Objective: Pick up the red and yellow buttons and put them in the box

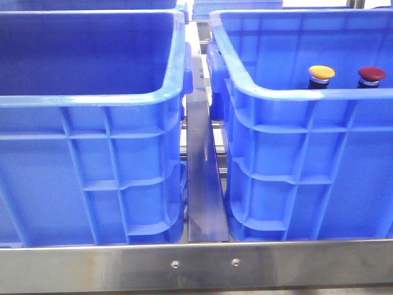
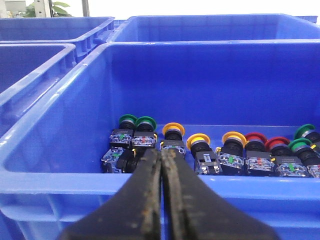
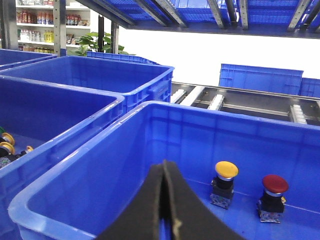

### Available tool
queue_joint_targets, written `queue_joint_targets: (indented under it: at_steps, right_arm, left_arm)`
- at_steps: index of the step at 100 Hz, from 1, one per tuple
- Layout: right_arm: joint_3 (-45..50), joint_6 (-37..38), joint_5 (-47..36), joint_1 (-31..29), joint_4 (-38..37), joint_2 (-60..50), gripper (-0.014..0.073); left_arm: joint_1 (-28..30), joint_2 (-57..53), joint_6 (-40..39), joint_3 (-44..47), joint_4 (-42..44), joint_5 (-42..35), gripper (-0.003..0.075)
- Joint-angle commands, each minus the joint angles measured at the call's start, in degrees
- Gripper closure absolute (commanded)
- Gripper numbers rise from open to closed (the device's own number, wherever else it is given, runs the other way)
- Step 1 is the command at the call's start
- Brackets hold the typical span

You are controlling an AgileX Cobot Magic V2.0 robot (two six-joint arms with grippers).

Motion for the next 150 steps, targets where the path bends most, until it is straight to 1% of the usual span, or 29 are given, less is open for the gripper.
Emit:
queue_joint_targets:
  at_steps: [1,25,37,42,49,56,59,61,63,66,68,70,73,75,77,80,82,87,89,94,103,108,115,126,130,150]
  right_arm:
    - [-1.6,-0.3,1.1,0.2,5.3,0.5,0.0613]
    - [-1.2,-0.3,0.8,0.2,5.3,0.5,0.0613]
    - [-1.2,-0.3,-5.9,0.1,5.0,0.5,0.0613]
    - [-1.2,0.2,-8.6,0.1,2.8,0.5,0.0613]
    - [-1.2,4.0,-10.3,0.1,-4.2,0.5,0.0613]
    - [-1.2,12.0,-10.8,0.1,-14.1,0.5,0.0613]
    - [-1.2,17.3,-11.1,0.1,-19.9,0.5,0.0613]
    - [-1.2,20.9,-11.3,0.1,-22.3,0.5,0.0613]
    - [-1.2,23.4,-11.4,0.1,-26.2,0.5,0.0613]
    - [-1.2,29.7,-11.9,0.1,-32.9,0.5,0.0613]
    - [-1.2,33.5,-12.2,0.1,-35.6,0.5,0.0613]
    - [-1.2,36.1,-12.4,0.1,-39.7,0.4,0.0613]
    - [-1.2,42.7,-13.0,0.1,-46.4,0.2,0.0613]
    - [-1.2,46.6,-13.4,0.1,-49.0,0.1,0.0613]
    - [-1.2,49.3,-13.7,0.1,-53.0,-0.1,0.0613]
    - [-1.1,55.8,-14.6,0.1,-59.5,-0.5,0.0613]
    - [-1.0,58.4,-15.2,0.1,-62.2,-0.7,0.0613]
    - [-0.6,69.2,-16.6,0.1,-72.9,-1.7,0.0613]
    - [-0.4,71.9,-17.1,0.1,-75.6,-1.9,0.0613]
    - [0.4,82.4,-18.0,0.1,-85.6,-2.9,0.0613]
    - [2.7,96.7,-19.1,0.0,-97.5,-4.1,0.0613]
    - [3.9,101.9,-19.4,-0.3,-101.3,-4.6,0.0613]
    - [5.9,105.5,-21.3,-1.7,-103.4,-5.5,0.0613]
    - [9.4,105.8,-27.7,-4.2,-103.9,-8.5,0.0613]
    - [9.2,105.8,-25.5,-4.7,-104.2,-10.3,0.0613]
    - [9.2,106.0,-23.8,-5.0,-104.1,-10.0,0.0613]
  left_arm:
    - [0.1,-1.7,0.0,1.2,0.0,-3.9,0.0741]
    - [0.1,-1.7,0.0,1.2,0.0,-3.9,0.0741]
    - [0.1,-1.7,0.0,1.2,0.0,-3.9,0.0741]
    - [0.1,-1.7,0.0,1.2,0.0,-3.9,0.0741]
    - [0.1,-1.7,0.0,1.2,0.0,-3.9,0.0741]
    - [0.1,-1.7,0.0,1.2,0.0,-3.9,0.0741]
    - [0.1,-1.7,0.0,1.2,0.0,-3.9,0.0741]
    - [0.1,-1.7,0.0,1.2,0.0,-3.9,0.0741]
    - [0.1,-1.7,0.0,1.2,0.0,-3.9,0.0741]
    - [0.1,-1.7,0.0,1.2,0.0,-3.9,0.0741]
    - [0.1,-1.7,0.0,1.2,0.0,-3.9,0.0741]
    - [0.1,-1.7,0.0,1.2,0.0,-3.9,0.0741]
    - [0.1,-1.7,0.0,1.2,0.0,-3.9,0.0741]
    - [0.1,-1.7,0.0,1.2,0.0,-3.9,0.0741]
    - [0.1,-1.7,0.0,1.2,0.0,-3.9,0.0741]
    - [0.1,-1.7,0.0,1.2,0.0,-3.9,0.0741]
    - [0.1,-1.7,0.0,1.2,0.0,-3.9,0.0741]
    - [0.1,-1.7,0.0,1.2,0.0,-3.9,0.0741]
    - [0.1,-1.7,0.0,1.2,0.0,-3.9,0.0741]
    - [0.1,-1.7,0.0,1.2,0.0,-3.9,0.0741]
    - [0.1,-1.7,0.0,1.2,0.0,-3.9,0.0741]
    - [0.1,-1.7,0.0,1.2,0.0,-3.9,0.0741]
    - [0.1,-1.7,0.0,1.2,0.0,-3.9,0.0741]
    - [0.1,-1.7,0.0,1.2,0.0,-3.9,0.0741]
    - [0.1,-1.7,0.0,1.2,0.0,-3.9,0.0741]
    - [0.1,-1.7,0.0,1.2,0.0,-3.9,0.0741]
